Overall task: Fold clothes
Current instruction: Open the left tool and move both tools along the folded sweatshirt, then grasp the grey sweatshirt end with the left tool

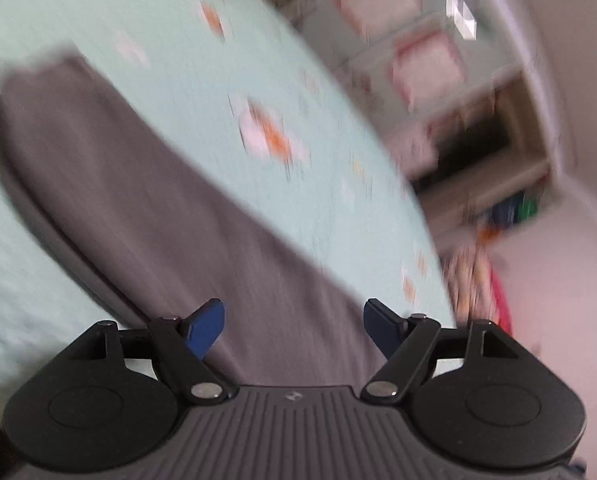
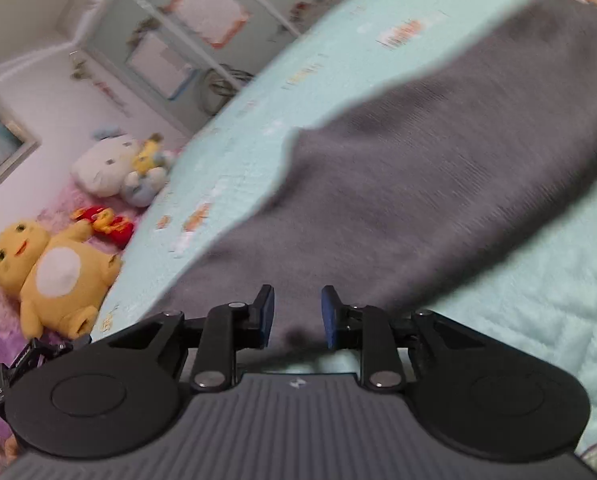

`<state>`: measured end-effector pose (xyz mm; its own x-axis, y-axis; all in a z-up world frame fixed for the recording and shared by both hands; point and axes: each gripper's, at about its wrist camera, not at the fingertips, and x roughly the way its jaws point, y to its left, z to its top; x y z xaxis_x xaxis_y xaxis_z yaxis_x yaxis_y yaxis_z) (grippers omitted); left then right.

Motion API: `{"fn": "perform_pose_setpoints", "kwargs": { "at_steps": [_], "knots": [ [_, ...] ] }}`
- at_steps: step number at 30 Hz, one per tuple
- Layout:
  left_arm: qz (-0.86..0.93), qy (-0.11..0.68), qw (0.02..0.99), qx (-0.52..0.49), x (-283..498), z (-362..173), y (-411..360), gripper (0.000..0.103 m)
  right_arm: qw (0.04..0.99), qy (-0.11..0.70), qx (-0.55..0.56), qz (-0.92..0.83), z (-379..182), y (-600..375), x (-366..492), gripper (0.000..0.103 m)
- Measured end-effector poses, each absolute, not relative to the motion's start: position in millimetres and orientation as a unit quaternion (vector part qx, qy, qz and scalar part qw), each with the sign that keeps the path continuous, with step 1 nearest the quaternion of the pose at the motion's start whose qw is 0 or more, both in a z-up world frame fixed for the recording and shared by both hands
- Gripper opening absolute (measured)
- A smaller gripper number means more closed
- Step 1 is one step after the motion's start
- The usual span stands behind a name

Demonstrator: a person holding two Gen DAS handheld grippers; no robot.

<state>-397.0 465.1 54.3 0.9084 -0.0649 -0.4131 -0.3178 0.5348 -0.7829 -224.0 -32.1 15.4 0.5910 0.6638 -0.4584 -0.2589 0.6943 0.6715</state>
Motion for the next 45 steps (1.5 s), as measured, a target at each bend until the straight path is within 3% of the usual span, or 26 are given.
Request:
{"fn": "perform_pose_setpoints", "kwargs": {
  "at_steps": [5,16,19,21,22,23,25,27,29,30,34,45],
  "knots": [
    [0.203,0.114,0.794,-0.562,-453.1,28.1,527.6,0.082,0.851,0.36,0.219,0.312,33.6,13.1,-223.4,0.028],
    [0.185,0.137,0.74,-0.632,-428.1,-4.8,578.8,0.084,0.826,0.404,0.18,0.348,33.9,85.8,-236.0,0.027],
    [0.183,0.14,0.742,-0.629,-415.4,-1.5,580.2,0.096,0.826,0.406,0.167,0.354,38.8,97.4,-235.9,0.027],
    [0.178,0.148,0.75,-0.619,-406.0,2.8,581.8,0.098,0.828,0.403,0.146,0.362,43.8,109.7,-235.8,0.027],
    [0.173,0.152,0.759,-0.609,-400.5,4.2,585.4,0.088,0.83,0.4,0.128,0.367,47.0,117.8,-235.3,0.027],
    [0.165,0.152,0.768,-0.6,-396.9,3.8,587.9,0.065,0.832,0.396,0.11,0.373,49.9,127.5,-235.6,0.027],
    [0.154,0.161,0.768,-0.6,-391.7,-3.6,590.7,0.044,0.834,0.386,0.081,0.386,55.1,148.3,-236.5,0.027],
    [0.156,0.171,0.759,-0.608,-389.9,-11.6,590.8,0.041,0.834,0.376,0.051,0.4,60.2,171.2,-236.5,0.024],
    [0.161,0.175,0.76,-0.605,-392.3,-17.9,590.8,0.017,0.834,0.367,0.027,0.411,64.9,194.3,-234.9,0.019],
    [0.165,0.178,0.761,-0.602,-393.6,-20.7,590.6,0.016,0.834,0.366,0.021,0.413,66.6,203.5,-232.2,0.012],
    [0.156,0.175,0.773,-0.59,-399.3,-25.3,589.2,0.013,0.832,0.377,0.027,0.407,63.7,236.4,-211.8,0.008],
    [0.143,0.18,0.779,-0.584,-402.4,-37.2,593.3,0.015,0.841,0.39,0.0,0.375,33.7,309.5,-184.8,0.007]
  ]
}}
